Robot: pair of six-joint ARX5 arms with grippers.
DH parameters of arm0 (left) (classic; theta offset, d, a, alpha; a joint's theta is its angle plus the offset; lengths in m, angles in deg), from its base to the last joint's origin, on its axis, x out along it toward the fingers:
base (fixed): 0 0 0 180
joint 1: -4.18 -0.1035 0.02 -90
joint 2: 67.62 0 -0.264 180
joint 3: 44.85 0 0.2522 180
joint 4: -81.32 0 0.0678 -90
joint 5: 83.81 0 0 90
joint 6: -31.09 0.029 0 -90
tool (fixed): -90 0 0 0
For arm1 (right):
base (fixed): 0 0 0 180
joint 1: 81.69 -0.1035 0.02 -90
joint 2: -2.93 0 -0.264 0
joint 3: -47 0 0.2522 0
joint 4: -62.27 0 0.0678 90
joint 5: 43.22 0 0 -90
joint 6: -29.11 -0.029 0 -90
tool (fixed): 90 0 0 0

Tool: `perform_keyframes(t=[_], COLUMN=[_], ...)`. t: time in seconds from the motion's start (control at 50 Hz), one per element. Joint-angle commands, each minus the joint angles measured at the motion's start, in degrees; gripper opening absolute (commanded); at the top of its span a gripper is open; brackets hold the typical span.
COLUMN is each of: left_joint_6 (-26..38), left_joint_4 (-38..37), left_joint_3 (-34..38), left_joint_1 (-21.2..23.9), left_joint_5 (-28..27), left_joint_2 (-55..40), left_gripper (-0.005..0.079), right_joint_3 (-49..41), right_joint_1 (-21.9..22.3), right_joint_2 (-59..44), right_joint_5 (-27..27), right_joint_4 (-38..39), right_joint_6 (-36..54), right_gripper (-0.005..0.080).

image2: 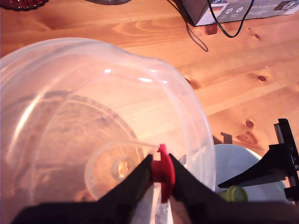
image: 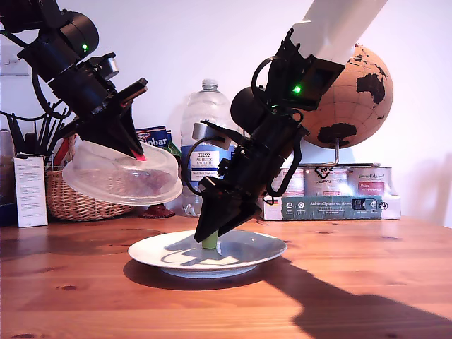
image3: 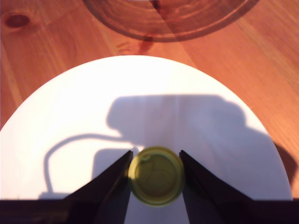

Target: Lift the plastic dome with your left arm while removing the green coffee capsule from the plate using your right arm.

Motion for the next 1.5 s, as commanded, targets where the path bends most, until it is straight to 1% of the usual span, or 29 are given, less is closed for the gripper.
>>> perform_keyframes(t=[0.0, 0.56, 0.78, 1.16, 1.48], left_joint_6=[0.5, 0.5, 0.5, 0.9, 0.9], left_joint_4=[0.37, 0.31, 0.24, 0.11, 0.15], left_joint_3=[-0.39, -0.39, -0.39, -0.39, -0.39], left_joint_1=[0.11, 0.11, 0.11, 0.11, 0.11], left_joint_5=[-0.17, -0.17, -0.17, -0.17, -0.15], left_joint_2=[-0.81, -0.81, -0.81, -0.81, -0.81], left_gripper=[-0.0022, -0.0022, -0.0022, -0.0022, -0.0022], right_joint_3=[-0.26, -0.26, -0.26, -0.26, -0.26], right_joint_1=[-0.11, 1.4, 2.93, 8.61, 12.59], right_joint_2=[0.79, 4.66, 5.14, 7.1, 8.24], right_joint_5=[-0.2, -0.15, 0.57, 1.46, 4.57], right_joint_4=[-0.52, -1.07, -3.23, -6.47, -11.32], right_joint_6=[-0.2, -0.2, -0.13, 0.02, 2.43], right_gripper=[0.0259, 0.0259, 0.0259, 0.0259, 0.0259])
